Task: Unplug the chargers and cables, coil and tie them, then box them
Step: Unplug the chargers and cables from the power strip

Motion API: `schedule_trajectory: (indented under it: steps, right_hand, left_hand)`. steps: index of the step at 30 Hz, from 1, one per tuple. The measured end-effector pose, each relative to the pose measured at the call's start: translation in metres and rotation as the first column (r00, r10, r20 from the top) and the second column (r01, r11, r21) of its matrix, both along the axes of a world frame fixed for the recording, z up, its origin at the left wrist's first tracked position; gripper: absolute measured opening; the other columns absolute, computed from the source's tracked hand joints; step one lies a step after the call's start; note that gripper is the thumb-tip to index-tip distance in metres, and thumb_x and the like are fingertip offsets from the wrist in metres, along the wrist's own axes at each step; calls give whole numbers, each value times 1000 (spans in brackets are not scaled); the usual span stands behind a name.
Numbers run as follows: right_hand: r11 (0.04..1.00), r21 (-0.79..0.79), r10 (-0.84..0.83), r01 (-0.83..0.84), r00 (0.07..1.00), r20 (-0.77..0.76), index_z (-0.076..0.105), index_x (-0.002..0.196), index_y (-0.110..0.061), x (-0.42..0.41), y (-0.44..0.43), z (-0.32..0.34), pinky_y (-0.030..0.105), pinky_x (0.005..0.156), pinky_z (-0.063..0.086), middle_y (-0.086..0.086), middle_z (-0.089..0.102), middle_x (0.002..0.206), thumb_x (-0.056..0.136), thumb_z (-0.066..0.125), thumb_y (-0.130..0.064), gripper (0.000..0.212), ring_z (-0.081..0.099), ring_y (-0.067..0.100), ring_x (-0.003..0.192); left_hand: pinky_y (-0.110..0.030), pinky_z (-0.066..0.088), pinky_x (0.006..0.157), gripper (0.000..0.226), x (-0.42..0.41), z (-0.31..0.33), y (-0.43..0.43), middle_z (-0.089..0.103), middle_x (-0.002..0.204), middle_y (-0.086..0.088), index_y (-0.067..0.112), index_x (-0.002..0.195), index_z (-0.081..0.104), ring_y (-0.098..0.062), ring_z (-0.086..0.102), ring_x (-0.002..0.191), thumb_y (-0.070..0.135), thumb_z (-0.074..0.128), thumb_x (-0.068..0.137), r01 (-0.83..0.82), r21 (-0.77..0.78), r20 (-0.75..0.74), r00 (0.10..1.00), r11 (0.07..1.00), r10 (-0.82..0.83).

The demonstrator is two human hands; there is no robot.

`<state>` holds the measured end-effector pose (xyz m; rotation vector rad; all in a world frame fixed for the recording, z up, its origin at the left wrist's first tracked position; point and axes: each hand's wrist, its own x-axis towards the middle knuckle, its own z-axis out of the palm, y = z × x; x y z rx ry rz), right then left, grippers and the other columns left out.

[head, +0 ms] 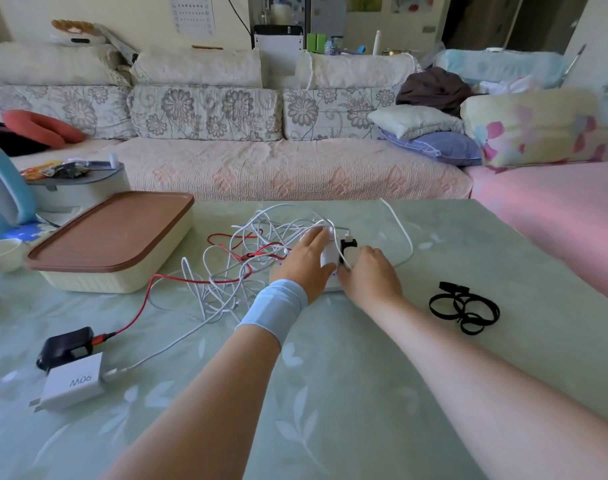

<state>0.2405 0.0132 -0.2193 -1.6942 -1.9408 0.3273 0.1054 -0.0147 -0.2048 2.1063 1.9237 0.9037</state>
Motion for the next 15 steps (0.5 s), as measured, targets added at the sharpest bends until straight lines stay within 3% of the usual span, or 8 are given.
schedule_trajectory:
  steps: [4, 8, 15]
  right_hand:
    - [997, 67, 43, -46, 999, 33, 57, 101, -4, 7, 5, -1, 35, 67, 40, 17, 65, 103, 88, 61, -51, 49, 62, 37, 98]
    - [995, 77, 59, -67, 993, 103, 53, 100, -3, 7, 7, -1, 33, 64, 36, 17, 66, 102, 90, 56, -56, 54, 63, 36, 97]
    - [998, 45, 45, -48, 997, 64, 51, 102, -5, 8, 8, -1, 34, 66, 39, 17, 66, 103, 91, 56, -51, 48, 62, 37, 97]
  left_hand:
    - [-38, 38, 108, 58, -6, -2, 8, 31, 155, 13, 22, 146, 39, -19, 42, 135, 26, 60, 92, -32, -31, -8, 999, 999, 32]
    - [-37, 42, 104, 52, -6, -6, 10, 37, 152, 13, 22, 142, 44, -18, 46, 131, 23, 60, 92, -52, 3, 19, 998, 999, 52]
    - [-32, 43, 99, 54, -3, -10, 10, 39, 150, 14, 29, 144, 40, -22, 55, 122, 19, 57, 94, -95, -8, 86, 992, 995, 96]
